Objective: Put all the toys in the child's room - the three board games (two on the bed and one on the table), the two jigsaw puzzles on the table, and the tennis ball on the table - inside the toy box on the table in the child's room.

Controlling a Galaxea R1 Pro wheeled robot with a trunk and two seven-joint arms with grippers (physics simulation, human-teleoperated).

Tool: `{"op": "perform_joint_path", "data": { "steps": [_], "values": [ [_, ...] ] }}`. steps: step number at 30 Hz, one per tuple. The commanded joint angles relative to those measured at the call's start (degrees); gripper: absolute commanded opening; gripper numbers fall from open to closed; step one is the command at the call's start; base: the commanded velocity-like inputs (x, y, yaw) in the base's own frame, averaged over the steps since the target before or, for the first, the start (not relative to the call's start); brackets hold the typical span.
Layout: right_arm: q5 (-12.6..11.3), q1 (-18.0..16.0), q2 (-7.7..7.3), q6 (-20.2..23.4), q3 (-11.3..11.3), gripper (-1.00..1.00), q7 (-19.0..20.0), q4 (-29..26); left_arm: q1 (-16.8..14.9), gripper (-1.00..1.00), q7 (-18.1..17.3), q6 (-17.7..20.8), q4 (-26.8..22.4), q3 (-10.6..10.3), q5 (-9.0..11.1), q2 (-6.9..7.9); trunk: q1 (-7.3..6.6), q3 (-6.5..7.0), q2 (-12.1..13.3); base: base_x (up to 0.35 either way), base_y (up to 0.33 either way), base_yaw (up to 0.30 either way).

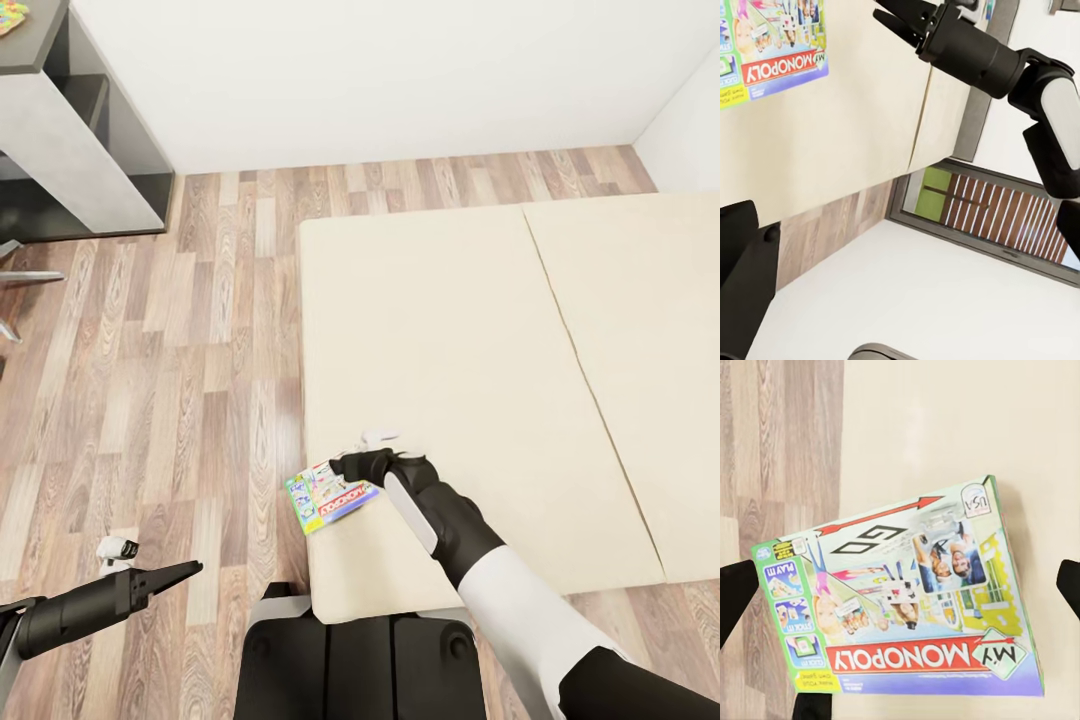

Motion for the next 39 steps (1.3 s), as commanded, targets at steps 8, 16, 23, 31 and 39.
{"op": "perform_joint_path", "data": {
  "steps": [8, 16, 23, 31, 39],
  "values": [
    [-0.5, 0.0, 0.0, 0.1, 0.9, 1.0, -0.4, 0.0, 0.0, 1.0, -0.3, 0.6, 0.0, 0.2, 0.0, 0.02, 0.03, 0.52, -0.1, 0.0, 0.0, 0.0],
    [-0.5, 0.0, 0.0, 0.1, 1.0, 1.0, -0.4, 0.0, 0.0, 1.0, -0.2, 0.6, 0.0, 0.2, 0.0, 0.01, 0.03, 1.23, -0.1, 0.0, 0.0, 0.0],
    [-0.5, 0.0, 0.0, 0.1, 1.0, 1.0, -0.4, 0.0, 0.0, 1.0, -0.1, 0.6, 0.0, 0.2, -0.1, 0.01, 0.03, 1.87, -0.1, 0.0, 0.0, 0.0],
    [-0.5, 0.0, 0.0, 0.1, 1.1, 1.0, -0.4, 0.0, 0.0, 1.0, -0.1, 0.6, 0.0, 0.2, -0.1, 0.01, 0.03, 2.6, -0.1, 0.0, 0.0, 0.0],
    [-0.6, 0.0, 0.0, 0.0, 1.1, 1.0, -0.4, 0.0, 0.0, 1.0, -0.1, 0.6, 0.0, 0.2, -0.1, 0.01, 0.03, 3.34, -0.1, 0.0, 0.0, 0.0]
  ]
}}
